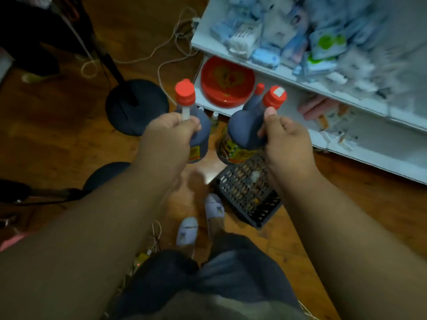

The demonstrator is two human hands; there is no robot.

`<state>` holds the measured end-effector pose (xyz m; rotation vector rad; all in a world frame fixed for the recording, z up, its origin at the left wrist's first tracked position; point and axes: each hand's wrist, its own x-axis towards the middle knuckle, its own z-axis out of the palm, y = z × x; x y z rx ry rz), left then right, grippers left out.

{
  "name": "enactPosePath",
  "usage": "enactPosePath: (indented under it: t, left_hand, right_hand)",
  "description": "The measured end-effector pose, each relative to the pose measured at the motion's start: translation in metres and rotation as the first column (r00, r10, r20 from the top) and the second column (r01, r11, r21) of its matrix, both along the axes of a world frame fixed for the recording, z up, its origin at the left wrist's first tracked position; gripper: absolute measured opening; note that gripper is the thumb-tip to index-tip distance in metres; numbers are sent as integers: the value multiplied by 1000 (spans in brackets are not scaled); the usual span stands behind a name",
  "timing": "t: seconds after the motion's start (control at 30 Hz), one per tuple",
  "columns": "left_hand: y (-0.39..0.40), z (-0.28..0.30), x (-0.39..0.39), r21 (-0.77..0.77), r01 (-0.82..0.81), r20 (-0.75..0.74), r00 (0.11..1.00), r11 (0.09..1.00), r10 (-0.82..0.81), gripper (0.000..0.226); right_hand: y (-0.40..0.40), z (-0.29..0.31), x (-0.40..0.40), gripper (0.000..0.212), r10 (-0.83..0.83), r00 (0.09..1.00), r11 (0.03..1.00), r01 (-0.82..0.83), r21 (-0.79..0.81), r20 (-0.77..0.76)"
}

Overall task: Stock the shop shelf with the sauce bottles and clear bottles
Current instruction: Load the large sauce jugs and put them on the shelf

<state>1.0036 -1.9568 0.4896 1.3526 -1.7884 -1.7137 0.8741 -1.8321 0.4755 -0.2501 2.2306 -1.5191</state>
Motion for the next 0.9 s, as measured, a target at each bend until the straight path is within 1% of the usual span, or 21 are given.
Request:
enactPosePath:
  t: [0.1, 0.17, 0.27, 0.4, 0.5, 0.6, 0.7, 0.8, 0.9]
  left_hand:
    - [18, 59, 2, 49, 96, -104, 990, 994, -91, 21]
    - [32, 98, -3, 82, 137, -163, 979, 987, -122, 16]
    - [54, 150, -21, 108, 185, -263, 953, 977, -151, 20]
    - [101, 207, -52, 24, 290, -338, 903, 957, -265, 23]
    - [142, 245, -82, -11, 315, -396, 870, 949, -294, 27]
    - [188, 274, -115, -27, 324, -434, 848, 946, -303, 26]
    - [247, 292, -149, -40, 332, -457, 832, 942, -313, 25]
    - [312, 299, -188, -25, 319, -466, 835, 947, -293, 25]
    - [378, 303, -230, 52, 331, -469, 841, 942, -269, 24]
  right_hand:
    - [35, 62, -1, 49, -107, 992, 986, 98, -134, -61]
    - [57, 101, -6, 48, -157, 985, 961, 137, -241, -67]
    - [93, 154, -20, 47, -198, 976, 920, 153, -361, -91]
    - [150, 214, -43, 54, -210, 976, 855, 152, -496, -64]
    - [199, 252, -63, 46, -259, 966, 777, 202, -596, -9]
    - [257, 280, -85, 42, -300, 954, 701, 223, -677, 4]
    - [325, 299, -110, 41, -322, 947, 658, 227, -718, 5]
    - [393, 311, -140, 39, -335, 942, 678, 226, -699, -21]
    - [457, 319, -171, 39, -347, 935, 711, 216, -669, -68]
